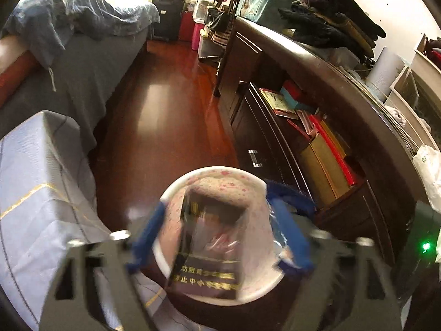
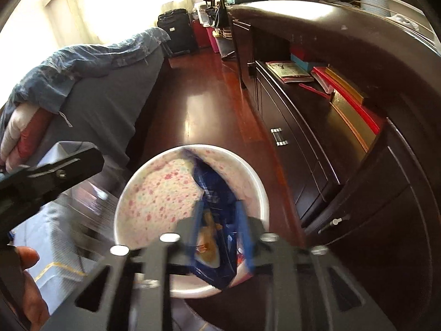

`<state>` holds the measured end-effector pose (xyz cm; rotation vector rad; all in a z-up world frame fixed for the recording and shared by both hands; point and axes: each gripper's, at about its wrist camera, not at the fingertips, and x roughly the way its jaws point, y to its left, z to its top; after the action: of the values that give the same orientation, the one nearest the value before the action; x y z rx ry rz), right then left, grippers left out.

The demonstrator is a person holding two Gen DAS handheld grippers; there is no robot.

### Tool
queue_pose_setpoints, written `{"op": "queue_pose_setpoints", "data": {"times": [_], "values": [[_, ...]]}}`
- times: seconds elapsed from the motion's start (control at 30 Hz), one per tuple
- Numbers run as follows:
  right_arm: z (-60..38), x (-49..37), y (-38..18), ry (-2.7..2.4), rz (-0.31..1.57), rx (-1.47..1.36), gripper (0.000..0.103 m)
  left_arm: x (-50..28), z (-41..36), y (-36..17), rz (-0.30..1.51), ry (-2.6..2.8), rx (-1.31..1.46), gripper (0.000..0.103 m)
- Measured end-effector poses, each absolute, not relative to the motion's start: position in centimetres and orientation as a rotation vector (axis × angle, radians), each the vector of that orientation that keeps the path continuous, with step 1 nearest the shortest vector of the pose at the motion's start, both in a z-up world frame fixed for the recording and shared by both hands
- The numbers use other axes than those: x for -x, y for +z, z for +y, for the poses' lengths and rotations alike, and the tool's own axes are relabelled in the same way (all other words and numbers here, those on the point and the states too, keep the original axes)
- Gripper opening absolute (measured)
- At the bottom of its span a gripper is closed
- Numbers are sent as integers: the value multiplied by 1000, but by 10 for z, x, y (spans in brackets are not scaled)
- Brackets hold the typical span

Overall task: Collect trash
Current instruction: 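Open left tool over the wastebasket while right tool drops the snack bag in, then move both tools back over the table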

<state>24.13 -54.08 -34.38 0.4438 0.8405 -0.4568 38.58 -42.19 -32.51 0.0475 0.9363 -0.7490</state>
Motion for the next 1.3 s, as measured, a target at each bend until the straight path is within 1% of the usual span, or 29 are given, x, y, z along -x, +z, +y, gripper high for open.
{"op": "queue_pose_setpoints", "data": {"times": [0.07,0.3,0.5,0.53,0.57,0.67,0.73,0.8,0.9,1.1,1.3], "values": [[-541,-243,-348,-460,840,-439,47,-387,-421,-324,910,-737,-41,92],[-540,-243,-352,-463,851,-437,52,-387,-401,-310,892,-714,-9,95],[-530,-238,-342,-448,848,-442,54,-377,-367,-291,859,-665,-4,95],[-529,-237,-339,-443,844,-443,55,-375,-361,-288,852,-657,-6,95],[-525,-234,-333,-434,834,-445,58,-372,-353,-284,844,-643,-13,95],[-511,-229,-316,-406,814,-436,61,-362,-327,-271,810,-596,-25,95],[-496,-228,-302,-376,800,-417,64,-355,-310,-262,783,-563,-35,97],[-479,-228,-291,-342,786,-396,68,-348,-289,-253,756,-511,-41,98],[-448,-229,-277,-268,776,-366,71,-340,-259,-245,738,-444,-42,99],[-375,-237,-261,-107,784,-288,72,-338,-179,-240,736,-264,-4,99],[-319,-246,-255,-1,803,-232,72,-354,-97,-239,731,-53,16,99]]}}
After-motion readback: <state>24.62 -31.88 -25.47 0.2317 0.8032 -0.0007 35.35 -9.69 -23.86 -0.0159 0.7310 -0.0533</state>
